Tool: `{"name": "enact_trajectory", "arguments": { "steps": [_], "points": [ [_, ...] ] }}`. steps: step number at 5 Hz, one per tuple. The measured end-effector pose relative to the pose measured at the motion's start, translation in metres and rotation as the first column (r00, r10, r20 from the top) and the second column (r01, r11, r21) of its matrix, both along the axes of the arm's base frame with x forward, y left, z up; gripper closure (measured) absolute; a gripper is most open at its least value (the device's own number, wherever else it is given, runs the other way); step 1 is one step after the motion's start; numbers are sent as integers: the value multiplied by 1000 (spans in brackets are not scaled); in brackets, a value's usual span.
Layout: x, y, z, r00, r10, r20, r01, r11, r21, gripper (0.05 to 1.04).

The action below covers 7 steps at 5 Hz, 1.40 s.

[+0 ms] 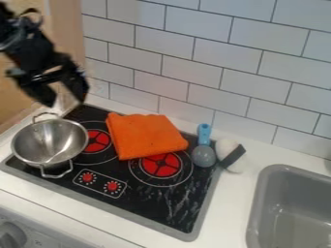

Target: Move the orange cloth to the right side of the stove

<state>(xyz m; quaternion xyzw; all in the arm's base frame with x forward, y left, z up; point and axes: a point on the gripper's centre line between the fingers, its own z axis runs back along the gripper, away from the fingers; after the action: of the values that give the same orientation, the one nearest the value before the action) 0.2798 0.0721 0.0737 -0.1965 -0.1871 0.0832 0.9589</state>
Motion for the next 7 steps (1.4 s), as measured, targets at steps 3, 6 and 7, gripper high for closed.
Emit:
{"name": "enact_trajectory", "arguments": {
  "steps": [3,6,7],
  "points": [
    [46,-44,-12,989,-133,-68,139,985,105,85],
    [65,-59,-44,973,-176,-152,198,970,144,85],
    [68,-67,-53,965,-200,-167,225,963,148,84]
  ]
}}
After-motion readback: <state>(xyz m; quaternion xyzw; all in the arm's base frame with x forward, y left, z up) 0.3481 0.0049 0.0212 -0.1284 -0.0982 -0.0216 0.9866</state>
